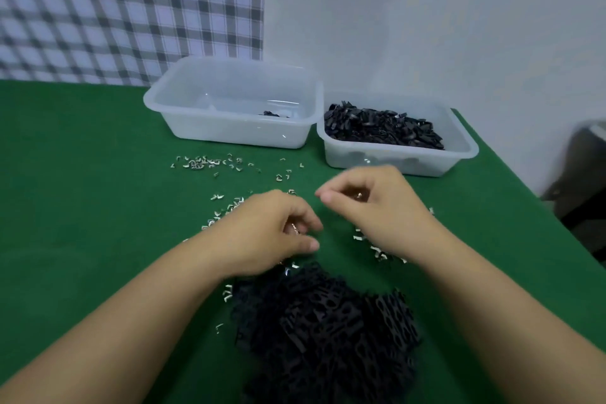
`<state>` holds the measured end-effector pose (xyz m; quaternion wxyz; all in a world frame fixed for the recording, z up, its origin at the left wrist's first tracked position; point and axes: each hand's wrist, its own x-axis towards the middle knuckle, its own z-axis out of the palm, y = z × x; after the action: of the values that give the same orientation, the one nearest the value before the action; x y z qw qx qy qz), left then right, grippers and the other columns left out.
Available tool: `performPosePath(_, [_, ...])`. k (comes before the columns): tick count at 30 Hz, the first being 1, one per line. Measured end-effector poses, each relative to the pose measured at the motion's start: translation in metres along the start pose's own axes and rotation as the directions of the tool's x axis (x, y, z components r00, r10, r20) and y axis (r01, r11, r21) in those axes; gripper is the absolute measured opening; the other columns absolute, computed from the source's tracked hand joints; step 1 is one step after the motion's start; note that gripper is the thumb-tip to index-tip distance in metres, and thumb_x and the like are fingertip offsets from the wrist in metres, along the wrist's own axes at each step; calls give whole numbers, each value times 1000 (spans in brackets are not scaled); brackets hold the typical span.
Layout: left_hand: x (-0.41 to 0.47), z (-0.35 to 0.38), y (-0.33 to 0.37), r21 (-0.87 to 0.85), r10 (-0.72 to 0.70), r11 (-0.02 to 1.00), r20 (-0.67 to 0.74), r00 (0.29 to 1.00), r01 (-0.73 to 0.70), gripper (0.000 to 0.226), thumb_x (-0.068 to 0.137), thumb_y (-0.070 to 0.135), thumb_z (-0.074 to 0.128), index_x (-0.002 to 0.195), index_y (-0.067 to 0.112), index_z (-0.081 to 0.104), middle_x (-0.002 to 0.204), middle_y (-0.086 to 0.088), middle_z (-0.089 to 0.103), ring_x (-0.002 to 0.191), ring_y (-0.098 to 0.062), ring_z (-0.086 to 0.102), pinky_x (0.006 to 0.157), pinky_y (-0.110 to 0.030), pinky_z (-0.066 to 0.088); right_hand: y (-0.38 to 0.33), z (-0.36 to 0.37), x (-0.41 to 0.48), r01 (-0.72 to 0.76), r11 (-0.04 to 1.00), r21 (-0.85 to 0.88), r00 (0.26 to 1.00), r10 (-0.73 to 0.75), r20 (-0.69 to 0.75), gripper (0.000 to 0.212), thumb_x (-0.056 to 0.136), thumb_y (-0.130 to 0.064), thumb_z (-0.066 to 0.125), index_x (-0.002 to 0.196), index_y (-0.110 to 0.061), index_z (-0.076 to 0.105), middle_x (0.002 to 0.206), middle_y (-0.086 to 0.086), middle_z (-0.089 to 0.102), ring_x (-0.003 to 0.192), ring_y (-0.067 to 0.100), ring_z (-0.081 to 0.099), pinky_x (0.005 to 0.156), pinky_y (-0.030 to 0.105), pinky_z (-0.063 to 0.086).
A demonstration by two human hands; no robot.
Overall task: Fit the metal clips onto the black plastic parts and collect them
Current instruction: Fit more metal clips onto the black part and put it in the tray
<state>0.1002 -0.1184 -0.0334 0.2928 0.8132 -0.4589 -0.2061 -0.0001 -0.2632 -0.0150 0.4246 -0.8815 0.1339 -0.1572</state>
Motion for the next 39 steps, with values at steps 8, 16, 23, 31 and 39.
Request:
performPosePath(8, [-26, 17, 7, 282, 5, 958, 161, 987, -51, 44, 81, 39, 70, 122, 42, 53, 112, 13, 47, 108, -9, 46, 98, -29, 39, 20, 3, -55, -145, 988, 59, 989, 142, 51, 13, 82, -16, 68, 77, -27, 73, 73, -15, 70, 67, -3, 62, 61, 7, 44])
performPosePath(16, [-20, 15, 9, -16, 62, 998, 8, 998, -62, 32, 63, 25, 86, 80, 33, 59, 69, 13, 58, 64, -5, 53, 63, -24, 47, 17, 1, -55, -156, 977, 148, 987, 158, -3, 11, 82, -13, 68, 77, -21, 73, 70, -5, 71, 62, 0, 59, 62, 13, 47])
performPosePath(23, [9, 7, 21, -881, -306, 472, -120, 944, 41, 29, 61, 28, 74, 79, 8, 61, 66, -11, 73, 52, -13, 68, 42, -16, 51, 19, 0, -31, -156, 938, 310, 984, 174, -30, 14, 87, -11, 61, 87, -18, 73, 74, -1, 71, 65, 8, 61, 66, 17, 50])
performPosePath(31, [44, 19, 20, -880, -381, 472, -154, 912, 48, 31, 87, 37, 61, 65, 19, 72, 68, 8, 71, 51, -2, 53, 43, -15, 44, 18, 4, 3, -85, 893, 443, 970, 176, -169, 16, 82, -10, 68, 98, -13, 66, 74, 7, 68, 63, 9, 62, 63, 18, 52])
performPosePath(39, [52, 19, 9, -873, -275, 480, -247, 929, -90, 16, 72, 15, 73, 87, 9, 71, 69, -8, 73, 58, -11, 68, 53, -17, 54, 32, -13, 22, 36, 934, 355, 944, 85, -319, 14, 78, -13, 72, 82, -26, 74, 66, -6, 71, 59, 1, 60, 59, 14, 50])
